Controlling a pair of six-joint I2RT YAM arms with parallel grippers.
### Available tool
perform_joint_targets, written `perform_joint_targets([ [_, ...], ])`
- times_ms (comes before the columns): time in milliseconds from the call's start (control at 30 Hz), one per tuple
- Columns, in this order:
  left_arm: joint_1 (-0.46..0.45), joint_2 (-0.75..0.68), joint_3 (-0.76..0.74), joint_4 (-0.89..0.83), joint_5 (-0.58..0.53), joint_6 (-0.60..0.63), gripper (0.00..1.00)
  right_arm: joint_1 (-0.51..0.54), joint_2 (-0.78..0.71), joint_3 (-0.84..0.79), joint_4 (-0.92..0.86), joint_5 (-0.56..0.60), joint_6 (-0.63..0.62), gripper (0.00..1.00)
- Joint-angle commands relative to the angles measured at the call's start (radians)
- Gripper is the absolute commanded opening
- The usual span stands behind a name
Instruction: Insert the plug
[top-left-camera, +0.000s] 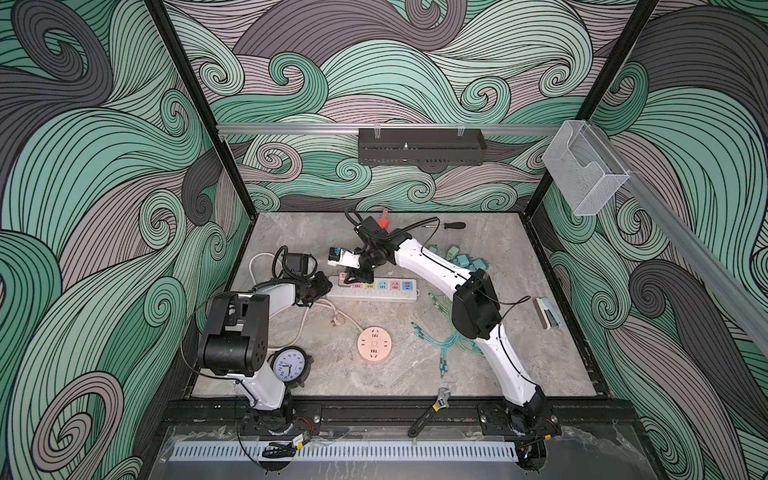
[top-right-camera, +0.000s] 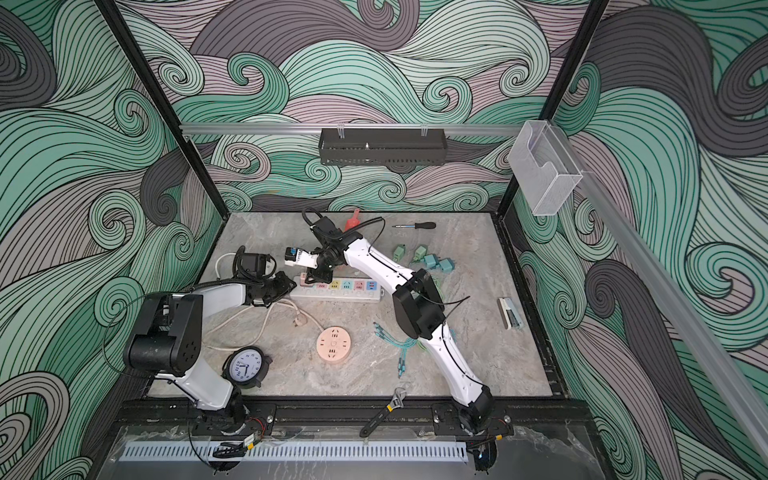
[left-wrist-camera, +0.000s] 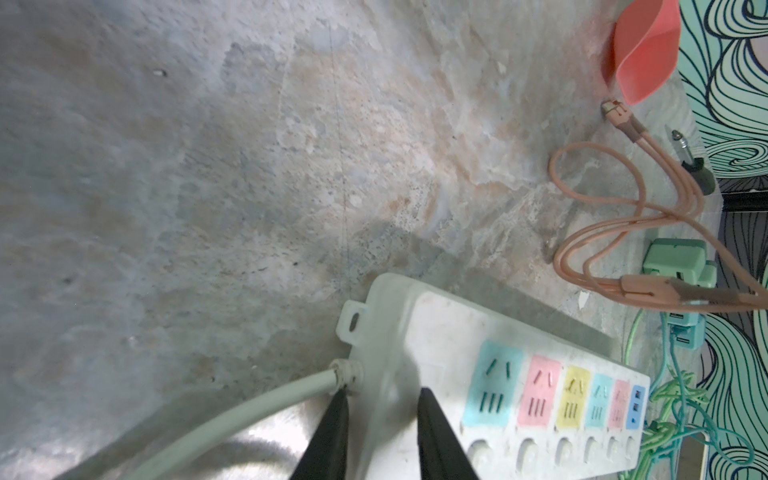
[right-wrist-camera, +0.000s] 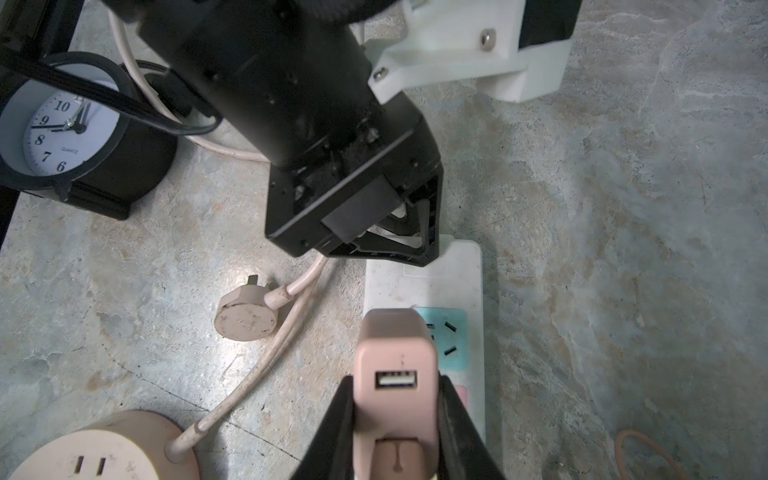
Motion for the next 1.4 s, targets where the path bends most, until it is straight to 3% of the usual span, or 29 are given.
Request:
perform_joint_targets([
  [0,0.006,0.030,-0.022,-0.017,0.003,0.007,0.29,0.005,0.038,0.019,0.008,0.007,-0.024,0.00],
  [1367,0.020,0.019,-0.032,-0.008,0.028,0.004,0.29,0.008,0.110,0.070,0.013,0.118,-0.075,0.00],
])
